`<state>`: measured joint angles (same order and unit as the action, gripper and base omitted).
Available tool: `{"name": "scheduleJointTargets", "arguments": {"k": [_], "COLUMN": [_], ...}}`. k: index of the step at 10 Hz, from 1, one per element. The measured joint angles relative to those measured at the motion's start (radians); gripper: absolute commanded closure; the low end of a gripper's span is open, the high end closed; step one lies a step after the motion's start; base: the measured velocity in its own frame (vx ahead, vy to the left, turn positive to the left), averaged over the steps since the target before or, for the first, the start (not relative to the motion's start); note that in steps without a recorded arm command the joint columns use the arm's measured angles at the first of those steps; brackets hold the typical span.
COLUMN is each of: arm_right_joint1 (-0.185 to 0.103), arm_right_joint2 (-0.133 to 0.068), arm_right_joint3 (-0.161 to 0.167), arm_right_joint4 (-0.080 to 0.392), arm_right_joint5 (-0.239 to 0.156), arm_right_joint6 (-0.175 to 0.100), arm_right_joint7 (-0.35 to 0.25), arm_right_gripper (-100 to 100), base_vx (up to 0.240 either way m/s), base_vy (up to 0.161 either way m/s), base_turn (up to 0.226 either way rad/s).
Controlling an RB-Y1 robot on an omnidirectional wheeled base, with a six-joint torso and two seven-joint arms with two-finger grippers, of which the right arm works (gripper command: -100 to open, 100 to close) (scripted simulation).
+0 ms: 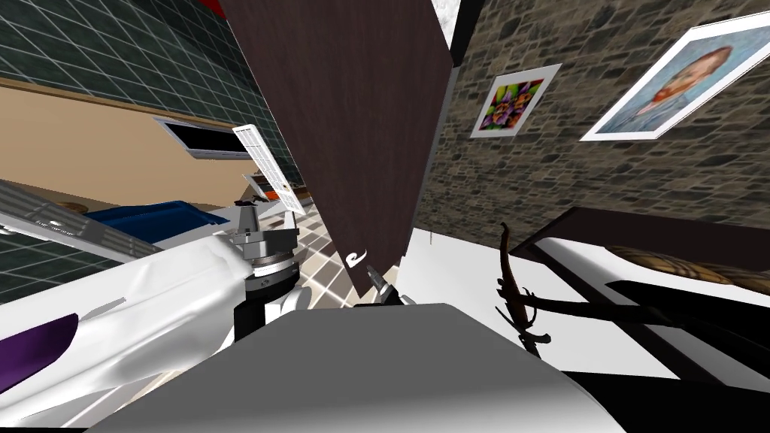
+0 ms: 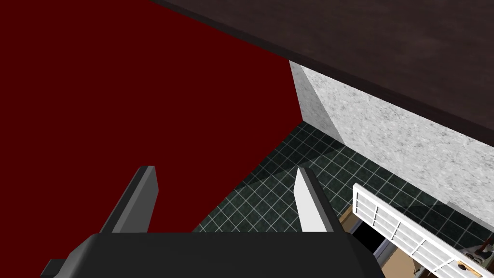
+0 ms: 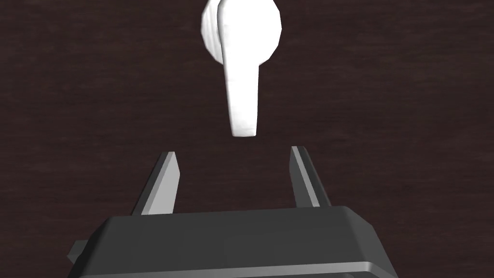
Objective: Push the door open
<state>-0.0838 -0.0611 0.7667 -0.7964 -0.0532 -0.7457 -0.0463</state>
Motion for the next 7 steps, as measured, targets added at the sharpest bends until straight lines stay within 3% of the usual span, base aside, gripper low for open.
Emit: {"name": "scheduleJointTargets", "arguments": {"k": [2,3,7], "arm_right_joint1": [0.003,0.003,0.000], "arm_right_joint2": [0.012,0.013,0.006], "arm_right_joint3": [-0.018,-0.019,-0.029], "arm_right_joint4": [0.008,0.009,0.018], "arm_right_joint5": [-0.007,-0.007,-0.007], "arm_right_joint6": [-0.008,-0.009,-0.012], "arm_right_joint7": [0.006,0.007,0.012], "arm_right_gripper": [-100,-100,-100], "base_vx": [-0.148,0.052,0.165], "base_vy": [-0.012,0.074,0.138], "base_turn": [-0.068,0.040,0.020]}}
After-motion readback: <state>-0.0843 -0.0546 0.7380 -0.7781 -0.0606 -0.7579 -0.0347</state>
